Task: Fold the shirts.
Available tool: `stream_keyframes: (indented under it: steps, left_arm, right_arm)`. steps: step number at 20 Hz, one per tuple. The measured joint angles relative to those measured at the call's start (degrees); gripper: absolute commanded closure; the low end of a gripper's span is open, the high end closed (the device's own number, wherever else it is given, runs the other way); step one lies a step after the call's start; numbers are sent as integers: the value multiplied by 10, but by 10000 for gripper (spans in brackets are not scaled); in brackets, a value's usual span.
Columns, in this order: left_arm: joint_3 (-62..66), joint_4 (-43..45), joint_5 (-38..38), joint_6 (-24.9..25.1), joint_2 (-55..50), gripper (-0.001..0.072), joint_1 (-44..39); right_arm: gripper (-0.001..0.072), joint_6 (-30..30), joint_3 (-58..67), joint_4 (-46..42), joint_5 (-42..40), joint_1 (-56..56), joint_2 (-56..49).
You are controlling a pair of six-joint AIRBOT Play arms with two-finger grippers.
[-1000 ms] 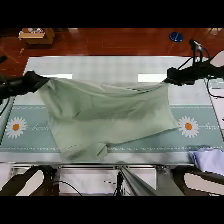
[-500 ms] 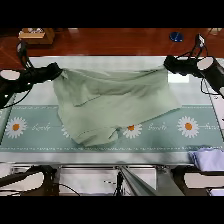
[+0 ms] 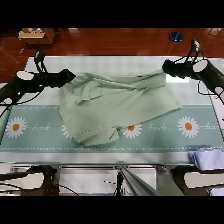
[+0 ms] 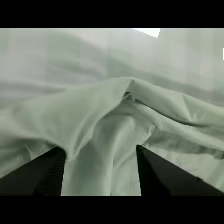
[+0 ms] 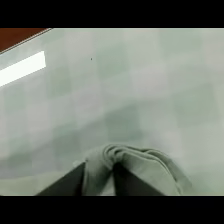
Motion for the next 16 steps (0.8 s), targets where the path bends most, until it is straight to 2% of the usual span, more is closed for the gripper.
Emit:
stream_keyframes:
  steps: [2,4,6,7,10,12,14,16]
  left_arm:
    - [0,0,-45,-15,16,103,31]
    - [0,3,-106,-40,42,106,77]
    - [0,25,-180,-79,74,117,130]
    - [-1,48,-220,-97,91,117,154]
    - [-31,137,-340,-136,153,116,205]
    - [-81,166,-385,-149,197,114,220]
    - [-144,171,-410,-156,232,71,227]
    - [-207,166,-425,-159,251,71,231]
  right_arm:
    - [156,-7,0,-7,7,-11,24]
    - [160,-24,0,-24,20,-29,60]
    - [248,-39,0,-69,52,-54,99]
    - [266,-43,0,-98,73,-68,118]
    - [271,-51,-4,-204,170,-115,154]
    - [271,-53,-23,-238,217,-150,164]
    - [262,-58,-51,-239,245,-177,169]
    - [222,-73,-82,-226,268,-194,172]
